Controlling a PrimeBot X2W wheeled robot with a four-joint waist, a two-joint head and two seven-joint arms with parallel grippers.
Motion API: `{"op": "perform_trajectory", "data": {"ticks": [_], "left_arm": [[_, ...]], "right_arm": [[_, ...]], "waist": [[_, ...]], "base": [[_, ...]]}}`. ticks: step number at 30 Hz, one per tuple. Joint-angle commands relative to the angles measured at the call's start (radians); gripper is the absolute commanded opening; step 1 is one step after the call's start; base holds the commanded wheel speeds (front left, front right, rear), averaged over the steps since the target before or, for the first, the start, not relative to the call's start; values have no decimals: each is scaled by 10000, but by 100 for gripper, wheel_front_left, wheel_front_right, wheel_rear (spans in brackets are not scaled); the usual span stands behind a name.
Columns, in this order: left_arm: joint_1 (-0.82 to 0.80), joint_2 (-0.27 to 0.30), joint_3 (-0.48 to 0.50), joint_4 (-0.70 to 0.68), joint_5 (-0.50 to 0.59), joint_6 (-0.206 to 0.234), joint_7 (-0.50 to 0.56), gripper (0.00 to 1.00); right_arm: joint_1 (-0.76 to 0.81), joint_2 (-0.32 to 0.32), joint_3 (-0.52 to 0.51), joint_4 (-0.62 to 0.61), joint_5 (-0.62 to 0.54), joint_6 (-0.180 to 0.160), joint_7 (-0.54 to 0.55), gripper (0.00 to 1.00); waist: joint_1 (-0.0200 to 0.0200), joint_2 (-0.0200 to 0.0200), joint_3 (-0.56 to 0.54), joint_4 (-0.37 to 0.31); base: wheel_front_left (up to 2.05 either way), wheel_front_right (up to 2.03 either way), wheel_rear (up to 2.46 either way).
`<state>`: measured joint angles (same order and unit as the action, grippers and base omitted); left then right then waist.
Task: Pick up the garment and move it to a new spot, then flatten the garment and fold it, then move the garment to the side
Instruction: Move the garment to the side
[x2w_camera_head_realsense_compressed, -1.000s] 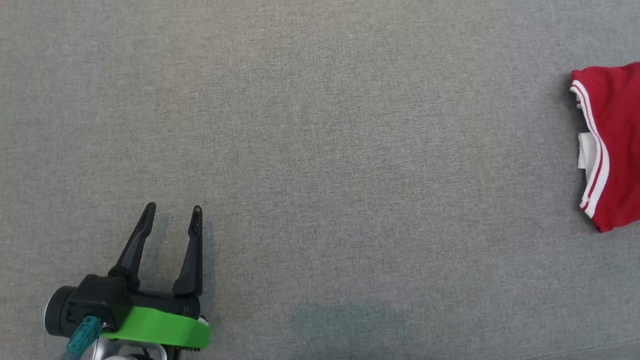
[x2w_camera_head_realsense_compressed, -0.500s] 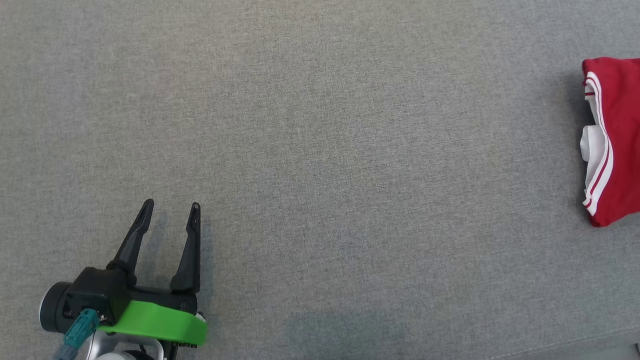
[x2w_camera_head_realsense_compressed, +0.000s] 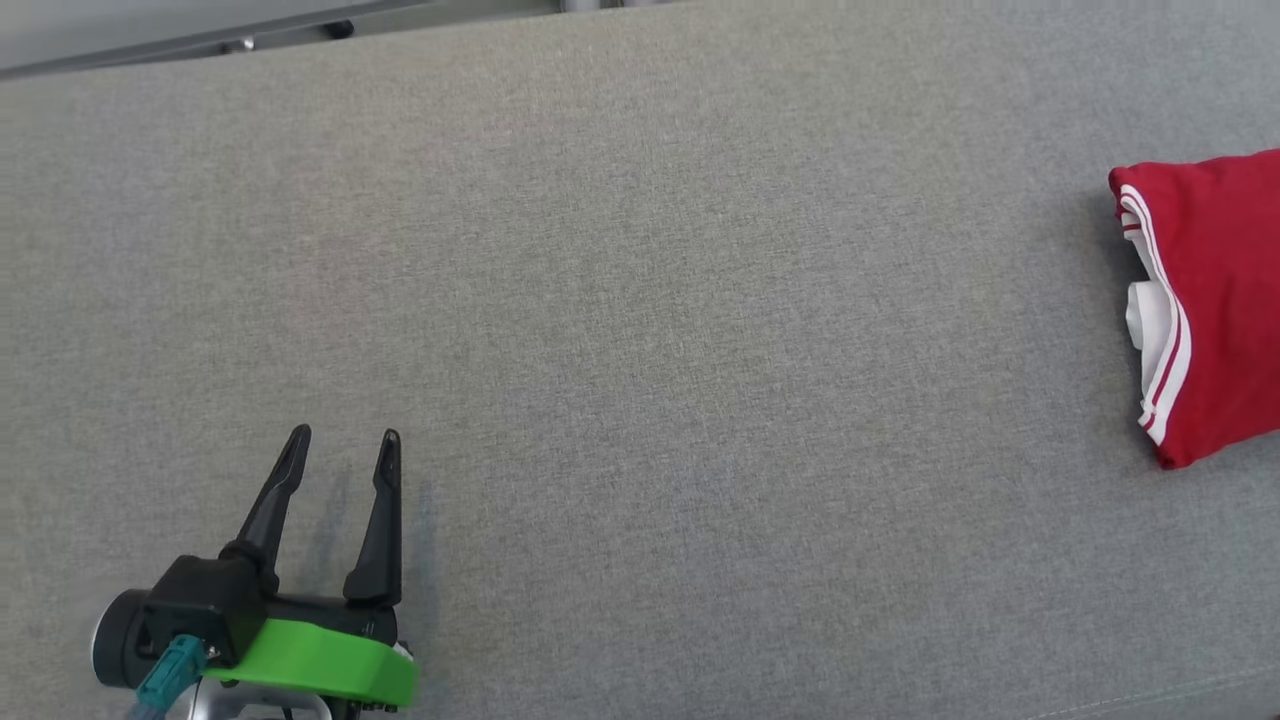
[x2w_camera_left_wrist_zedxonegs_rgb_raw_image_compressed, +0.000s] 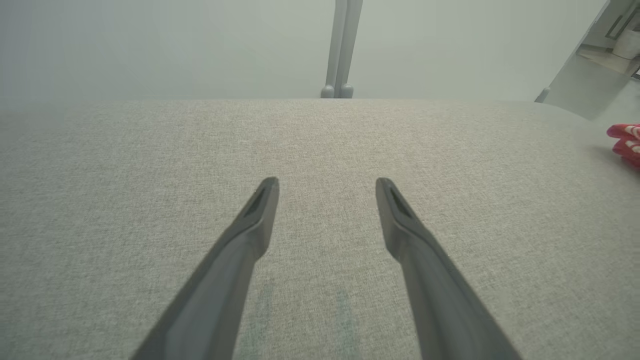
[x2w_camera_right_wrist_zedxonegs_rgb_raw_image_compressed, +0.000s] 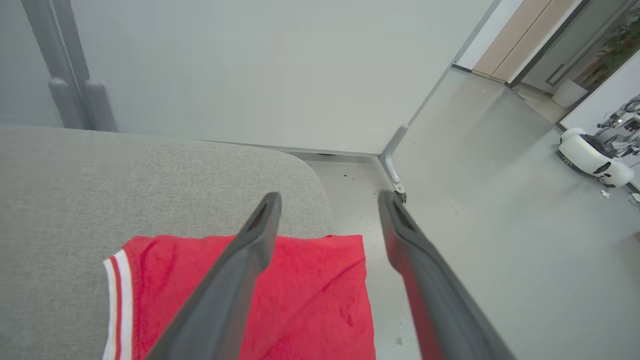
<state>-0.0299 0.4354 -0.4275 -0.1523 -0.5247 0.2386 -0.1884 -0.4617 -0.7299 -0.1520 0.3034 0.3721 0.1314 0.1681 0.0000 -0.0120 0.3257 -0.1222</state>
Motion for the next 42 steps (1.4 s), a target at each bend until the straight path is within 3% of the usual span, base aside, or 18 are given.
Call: {"op": "perform_trajectory", "data": {"ticks": [1,8,12,18,26,32,42], "left_arm": [[27,-25,32,54,-102,-4,-97,100],[-175,-153,113,905,-234,-296,-379,100],[-110,-197,295,1523,-553,-672,-547,100],[41,26,562,2608,-497,-1227,-709,100],[241,-418,1147,3472,-225,-1741,-772,100],[749,-824,1870,3602,199,-2072,-775,100],[1189,-1269,2621,3730,805,-2587,-776,100]], "right_arm": [[266,162,-32,-144,-98,-12,-247,100],[2261,1975,-152,-2179,-767,-12,-1534,100],[3499,3210,-288,-2898,-1289,-13,-2334,100],[4709,4758,45,-2484,-2027,-13,-3510,100],[5261,5967,-802,-1470,-3295,-13,-4315,100],[5569,6607,-1532,-2074,-3889,-13,-4331,100],[5845,6780,-1528,-2067,-4334,-13,-4336,100]], "waist": [[0,120,-383,215],[0,120,-1312,1108],[0,120,-1768,1720],[0,120,-2216,2359],[0,120,-2486,2772],[0,120,-2806,2739],[0,120,-3107,2387]], "base": [[0,0,0],[0,0,0],[0,0,0],[0,0,0],[0,0,0],[0,0,0],[0,0,0]]}}
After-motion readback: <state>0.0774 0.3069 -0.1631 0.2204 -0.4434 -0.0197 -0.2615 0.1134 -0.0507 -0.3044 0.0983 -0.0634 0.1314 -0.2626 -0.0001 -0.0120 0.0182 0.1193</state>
